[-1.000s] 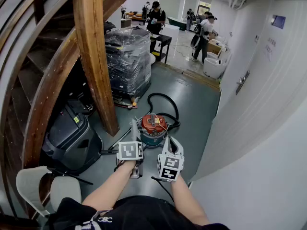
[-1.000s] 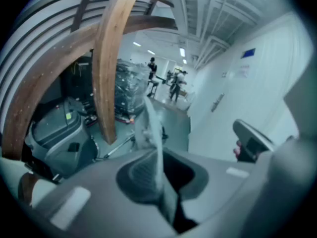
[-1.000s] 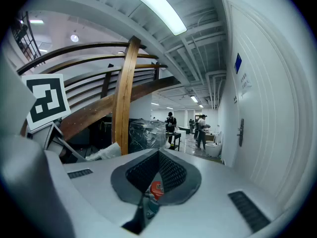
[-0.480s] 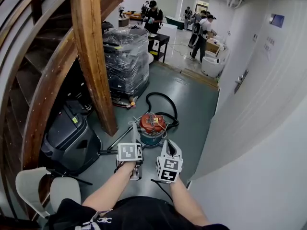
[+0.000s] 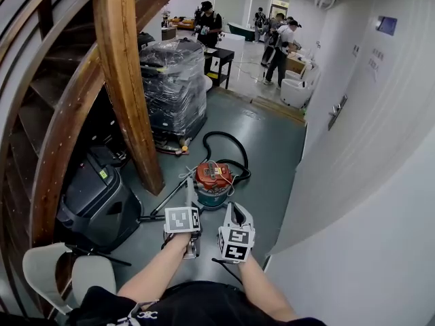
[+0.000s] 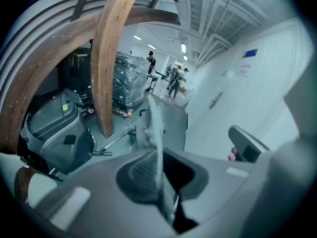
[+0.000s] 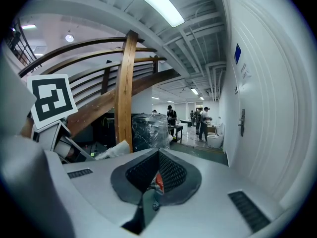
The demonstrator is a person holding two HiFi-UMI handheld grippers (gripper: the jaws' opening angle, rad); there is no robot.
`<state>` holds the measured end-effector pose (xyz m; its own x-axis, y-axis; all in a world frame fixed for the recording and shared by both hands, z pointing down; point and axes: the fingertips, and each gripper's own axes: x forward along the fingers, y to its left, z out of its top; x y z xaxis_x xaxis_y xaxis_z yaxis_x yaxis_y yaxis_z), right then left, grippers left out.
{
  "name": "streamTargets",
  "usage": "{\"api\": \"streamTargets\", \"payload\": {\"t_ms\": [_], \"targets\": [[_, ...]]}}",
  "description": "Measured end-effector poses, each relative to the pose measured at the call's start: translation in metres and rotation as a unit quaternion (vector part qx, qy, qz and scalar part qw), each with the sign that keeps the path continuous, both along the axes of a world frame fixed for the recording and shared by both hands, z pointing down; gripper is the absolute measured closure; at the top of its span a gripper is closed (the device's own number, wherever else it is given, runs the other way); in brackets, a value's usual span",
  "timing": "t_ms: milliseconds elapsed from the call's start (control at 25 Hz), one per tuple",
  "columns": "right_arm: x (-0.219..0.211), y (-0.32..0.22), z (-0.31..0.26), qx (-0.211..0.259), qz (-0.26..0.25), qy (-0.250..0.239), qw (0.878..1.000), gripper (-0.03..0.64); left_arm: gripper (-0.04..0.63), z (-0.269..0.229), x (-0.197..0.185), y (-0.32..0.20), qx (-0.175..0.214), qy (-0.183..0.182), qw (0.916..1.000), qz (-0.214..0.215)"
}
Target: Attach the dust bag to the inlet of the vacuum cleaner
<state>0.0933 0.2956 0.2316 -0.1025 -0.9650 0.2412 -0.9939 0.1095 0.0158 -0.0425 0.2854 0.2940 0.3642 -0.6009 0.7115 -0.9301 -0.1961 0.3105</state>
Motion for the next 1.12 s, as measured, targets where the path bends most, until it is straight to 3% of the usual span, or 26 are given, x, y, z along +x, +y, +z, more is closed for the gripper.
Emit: {"api": "streamTargets", "payload": {"t_ms": [1120], "targets": [[-0.083, -0.021, 0.035, -0.035, 0.010, 0.016, 0.999, 0.623, 0.577, 0.040, -0.090, -0.023, -0.028, 0.013, 0.9995, 0.007]]}}
